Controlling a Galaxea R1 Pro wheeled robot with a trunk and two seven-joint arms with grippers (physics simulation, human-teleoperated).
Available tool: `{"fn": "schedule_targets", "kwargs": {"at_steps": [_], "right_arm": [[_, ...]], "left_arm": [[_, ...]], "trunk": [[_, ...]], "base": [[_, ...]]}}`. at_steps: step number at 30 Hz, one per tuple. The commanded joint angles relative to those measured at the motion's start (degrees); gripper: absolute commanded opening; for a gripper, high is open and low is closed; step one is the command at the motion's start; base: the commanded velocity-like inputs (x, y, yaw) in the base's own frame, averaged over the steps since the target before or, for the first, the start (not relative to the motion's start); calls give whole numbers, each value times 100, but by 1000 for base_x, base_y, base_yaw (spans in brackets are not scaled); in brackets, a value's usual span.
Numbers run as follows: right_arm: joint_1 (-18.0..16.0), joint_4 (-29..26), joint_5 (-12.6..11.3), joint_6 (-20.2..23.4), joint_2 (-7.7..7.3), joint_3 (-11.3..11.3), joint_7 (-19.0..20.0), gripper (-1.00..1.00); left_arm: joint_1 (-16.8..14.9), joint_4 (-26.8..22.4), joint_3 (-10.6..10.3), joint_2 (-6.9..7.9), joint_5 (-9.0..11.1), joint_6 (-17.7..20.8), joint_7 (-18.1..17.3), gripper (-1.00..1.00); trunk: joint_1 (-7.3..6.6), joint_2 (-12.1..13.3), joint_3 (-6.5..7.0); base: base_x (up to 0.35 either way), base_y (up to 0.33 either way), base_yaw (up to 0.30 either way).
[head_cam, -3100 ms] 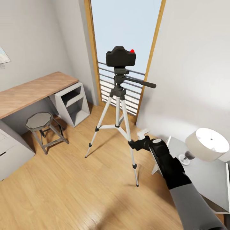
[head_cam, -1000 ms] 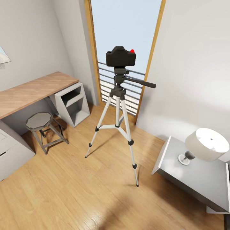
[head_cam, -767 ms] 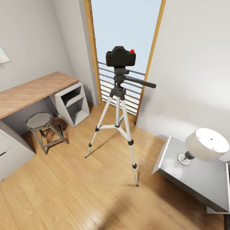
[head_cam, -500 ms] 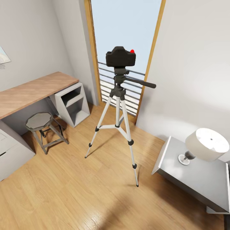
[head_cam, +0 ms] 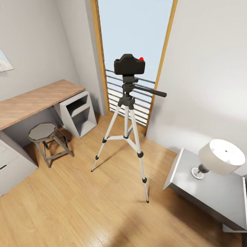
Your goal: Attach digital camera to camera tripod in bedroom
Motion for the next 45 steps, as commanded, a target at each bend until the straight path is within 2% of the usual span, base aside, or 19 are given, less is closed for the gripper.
{"fn": "schedule_targets", "kwargs": {"at_steps": [1,6,17,30,45], "right_arm": [[-4,19,22,-31,0,39,7,100],[8,19,19,-31,6,40,14,100],[17,20,17,-27,24,42,44,100],[38,27,17,-18,31,42,59,100],[266,23,25,19,47,42,93,100]], "left_arm": [[-3,0,-48,-2,-2,18,13,100],[-2,-5,-48,-9,-107,-22,16,100],[-1,-18,-48,6,-162,-52,30,100],[-1,-94,-50,22,-188,-63,23,100],[-1,-97,-39,23,-190,-64,23,100]], "trunk": [[3,-9,2],[3,-9,47],[3,-9,148],[3,-9,268],[3,-9,406]], "base": [[0,0,0],[0,0,0],[0,0,0],[0,0,0],[0,0,0]]}}
